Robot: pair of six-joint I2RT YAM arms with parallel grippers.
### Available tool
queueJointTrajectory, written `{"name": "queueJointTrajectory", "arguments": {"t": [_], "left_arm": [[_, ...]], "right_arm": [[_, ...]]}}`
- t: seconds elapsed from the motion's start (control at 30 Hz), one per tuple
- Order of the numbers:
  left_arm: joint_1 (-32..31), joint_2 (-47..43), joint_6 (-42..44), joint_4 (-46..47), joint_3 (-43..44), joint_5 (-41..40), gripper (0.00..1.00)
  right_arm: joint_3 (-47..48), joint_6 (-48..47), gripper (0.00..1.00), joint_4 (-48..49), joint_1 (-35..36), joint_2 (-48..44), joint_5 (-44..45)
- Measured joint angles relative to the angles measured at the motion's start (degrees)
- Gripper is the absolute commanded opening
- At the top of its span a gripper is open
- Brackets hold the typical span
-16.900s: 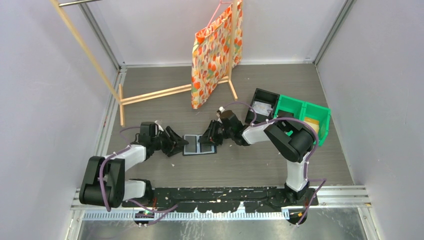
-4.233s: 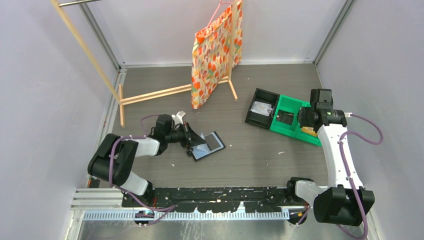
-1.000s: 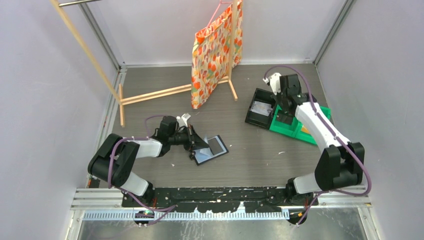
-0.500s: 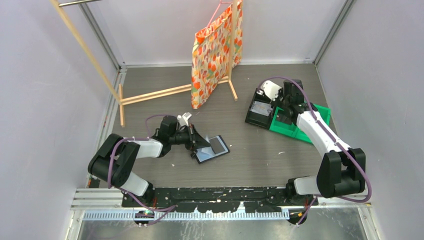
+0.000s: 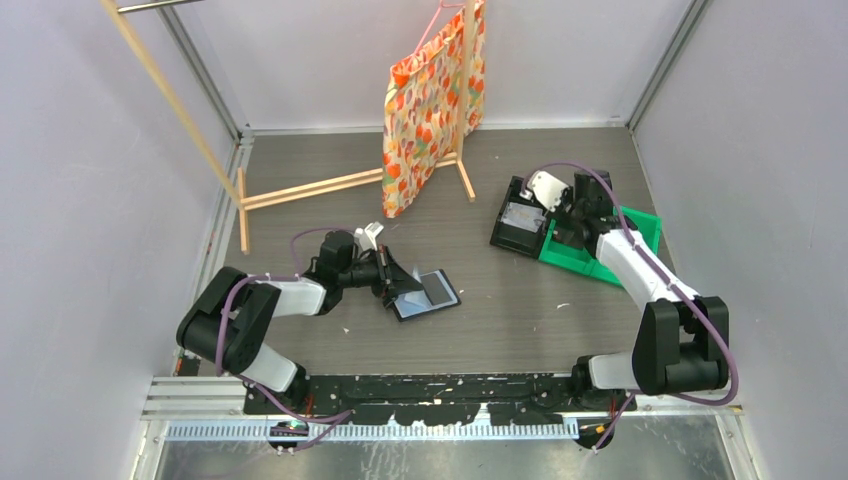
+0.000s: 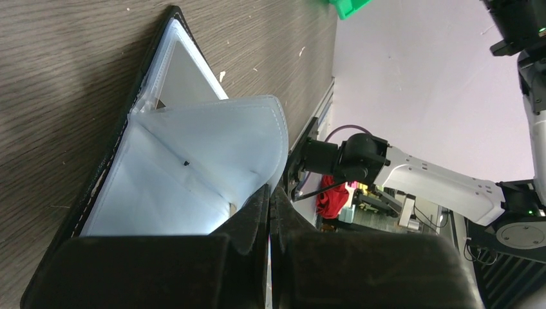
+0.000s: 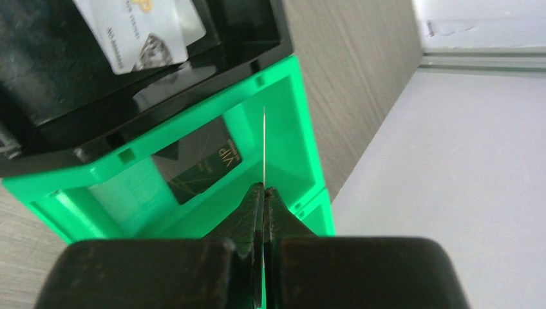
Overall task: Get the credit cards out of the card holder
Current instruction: Place the credit card in the storage box.
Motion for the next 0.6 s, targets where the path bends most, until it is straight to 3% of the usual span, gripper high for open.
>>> {"name": "queueJointTrajectory", "arguments": {"t": [0.27,0.6], "left_arm": [[0.00,0.44,-0.79,0.04,0.00,0.15,0.00],[0.00,0.44,-0.76,-0.02,0.00,0.15,0.01]], "right_arm": [[-5.97,-0.37,0.01,0.35,-1.09,-2.78,-1.99],[-4.02,-0.85,0.01,1.09,-1.40,1.36,-5.27]]}}
